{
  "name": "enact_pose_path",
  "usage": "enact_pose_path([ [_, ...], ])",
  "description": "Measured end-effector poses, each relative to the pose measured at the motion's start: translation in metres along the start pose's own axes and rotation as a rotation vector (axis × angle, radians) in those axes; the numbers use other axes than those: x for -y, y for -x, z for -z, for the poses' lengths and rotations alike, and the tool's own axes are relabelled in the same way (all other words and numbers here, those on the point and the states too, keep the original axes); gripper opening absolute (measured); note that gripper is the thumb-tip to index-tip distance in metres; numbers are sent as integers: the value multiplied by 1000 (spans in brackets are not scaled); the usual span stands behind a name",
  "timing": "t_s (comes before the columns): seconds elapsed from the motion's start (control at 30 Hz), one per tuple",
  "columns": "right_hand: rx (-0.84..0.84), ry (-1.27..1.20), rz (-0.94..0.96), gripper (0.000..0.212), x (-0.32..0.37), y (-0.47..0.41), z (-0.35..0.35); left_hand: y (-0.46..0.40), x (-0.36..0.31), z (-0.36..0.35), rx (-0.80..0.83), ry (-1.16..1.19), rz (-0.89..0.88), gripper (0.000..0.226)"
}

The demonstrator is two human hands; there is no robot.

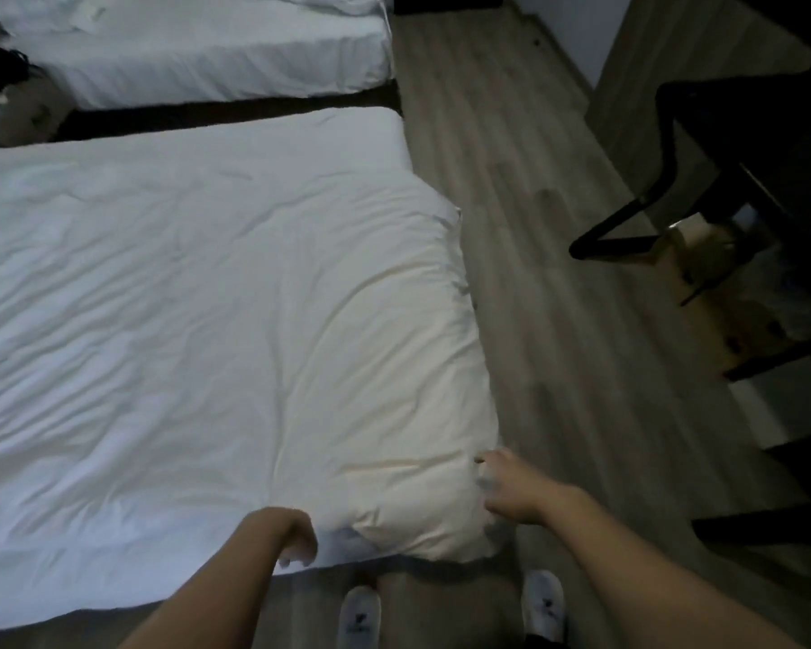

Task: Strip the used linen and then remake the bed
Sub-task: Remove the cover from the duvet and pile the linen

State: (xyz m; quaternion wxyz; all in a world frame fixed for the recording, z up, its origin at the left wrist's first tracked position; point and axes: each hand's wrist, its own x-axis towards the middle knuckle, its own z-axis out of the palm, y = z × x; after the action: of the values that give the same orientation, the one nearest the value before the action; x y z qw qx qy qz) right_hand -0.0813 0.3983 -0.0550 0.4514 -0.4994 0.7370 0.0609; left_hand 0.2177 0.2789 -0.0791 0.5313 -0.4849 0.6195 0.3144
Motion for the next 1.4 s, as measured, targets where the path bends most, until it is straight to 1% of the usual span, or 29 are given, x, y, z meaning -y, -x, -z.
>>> enact_pose_path([
  [0.03,-31,-29,-48,63,-27,2,20,4,-30,5,11,86,-56,41],
  [0.07,-73,-49,-90,65,-55,3,40,6,-62,13,-32,144,-113,35],
  [0.13,-149,-66,-117,68,-103,5,80,17,-128,35,-239,134,-186,27],
  [0.17,-172,-72,-110,67,-122,7,99,26,-161,46,-329,107,-213,29],
  [0.2,-186,-83,-98,66,-138,9,116,37,-192,58,-382,91,-232,31],
  [0.3,-183,-88,-38,66,-164,8,167,74,-274,97,-436,113,-327,33],
  [0.4,-160,-92,63,65,-161,-11,214,96,-318,140,-528,216,-395,32],
  [0.47,-154,-99,153,65,-151,-33,247,101,-327,174,-590,291,-386,28],
  [0.57,-151,-122,242,64,-141,-77,298,86,-323,228,-624,387,-277,22],
  [0.63,-152,-123,268,63,-146,-108,334,67,-325,266,-650,462,-213,24],
  [0.7,-152,-135,253,61,-158,-137,376,47,-338,307,-645,505,-190,28],
  [0.83,-108,-84,161,61,-195,-185,465,22,-389,399,-550,491,-204,35],
  [0.9,-100,-79,133,62,-209,-212,512,17,-416,454,-565,482,-233,33],
  [1.0,-97,-57,148,63,-213,-266,580,11,-450,542,-626,457,-274,33],
  [1.1,-101,15,224,64,-200,-336,644,-6,-465,630,-741,480,-210,27],
  [1.17,-91,55,286,63,-184,-383,685,-15,-465,677,-770,496,-173,17],
  [1.23,-40,102,331,63,-162,-420,725,-18,-459,714,-789,509,-128,12],
  [1.27,-15,129,357,65,-148,-438,744,-21,-454,730,-815,532,-89,15],
  [1.33,12,182,402,65,-118,-475,783,-29,-440,765,-859,599,-7,28],
  [1.4,17,217,444,63,-85,-512,818,-41,-424,803,-904,662,46,32],
])
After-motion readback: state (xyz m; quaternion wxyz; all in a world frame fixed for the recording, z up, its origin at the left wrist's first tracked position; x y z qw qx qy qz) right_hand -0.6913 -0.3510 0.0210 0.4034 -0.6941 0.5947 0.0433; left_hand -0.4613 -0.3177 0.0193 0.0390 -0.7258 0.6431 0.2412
